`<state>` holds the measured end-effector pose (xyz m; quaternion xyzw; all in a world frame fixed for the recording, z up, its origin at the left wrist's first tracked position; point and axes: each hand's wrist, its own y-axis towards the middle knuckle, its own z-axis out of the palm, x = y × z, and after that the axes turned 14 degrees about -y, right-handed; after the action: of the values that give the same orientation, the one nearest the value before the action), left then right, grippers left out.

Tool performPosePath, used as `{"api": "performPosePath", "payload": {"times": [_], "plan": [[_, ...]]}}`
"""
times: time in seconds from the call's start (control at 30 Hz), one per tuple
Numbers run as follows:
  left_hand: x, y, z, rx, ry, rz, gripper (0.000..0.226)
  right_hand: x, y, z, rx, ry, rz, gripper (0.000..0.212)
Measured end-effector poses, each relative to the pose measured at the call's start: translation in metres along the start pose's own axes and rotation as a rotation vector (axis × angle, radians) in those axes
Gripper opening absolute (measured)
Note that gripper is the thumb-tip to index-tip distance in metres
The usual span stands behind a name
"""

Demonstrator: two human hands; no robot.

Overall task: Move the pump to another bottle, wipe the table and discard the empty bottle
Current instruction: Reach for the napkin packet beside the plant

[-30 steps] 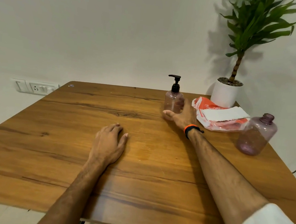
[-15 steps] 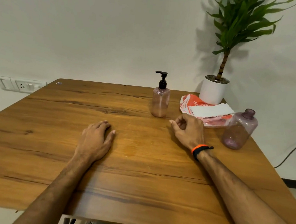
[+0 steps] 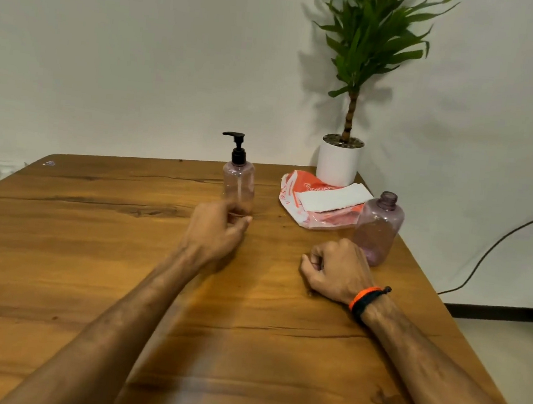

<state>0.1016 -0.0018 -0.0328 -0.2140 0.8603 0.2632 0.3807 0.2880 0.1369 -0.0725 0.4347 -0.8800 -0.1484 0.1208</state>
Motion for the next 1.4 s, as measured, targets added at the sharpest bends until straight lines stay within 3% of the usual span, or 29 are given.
{"api": "performPosePath", "payload": {"times": [0.4,0.53,0.73,0.87,1.23,1.4], "plan": [[-0.034,0.114,0.100,-0.058,-0.096,-0.210,0.023,-0.012,0.004,0.009,0.014,0.060,-0.021,0.034],[-0.036,0.131,0.112,-0.031,-0.030,-0.095,0.030,-0.012,0.007,0.009,0.031,0.067,-0.036,0.033],[-0.037,0.144,0.111,0.277,0.226,0.074,0.056,-0.009,0.008,0.008,0.056,0.035,-0.037,0.034],[-0.032,0.148,0.108,0.357,0.265,0.096,0.048,-0.008,0.009,0.007,0.076,0.036,-0.041,0.035],[-0.025,0.148,0.110,0.345,0.208,0.097,0.032,-0.007,0.011,0.006,0.077,0.058,-0.029,0.036],[-0.023,0.144,0.114,0.261,0.218,0.153,0.021,-0.006,0.010,0.006,0.082,0.053,-0.031,0.036]]}}
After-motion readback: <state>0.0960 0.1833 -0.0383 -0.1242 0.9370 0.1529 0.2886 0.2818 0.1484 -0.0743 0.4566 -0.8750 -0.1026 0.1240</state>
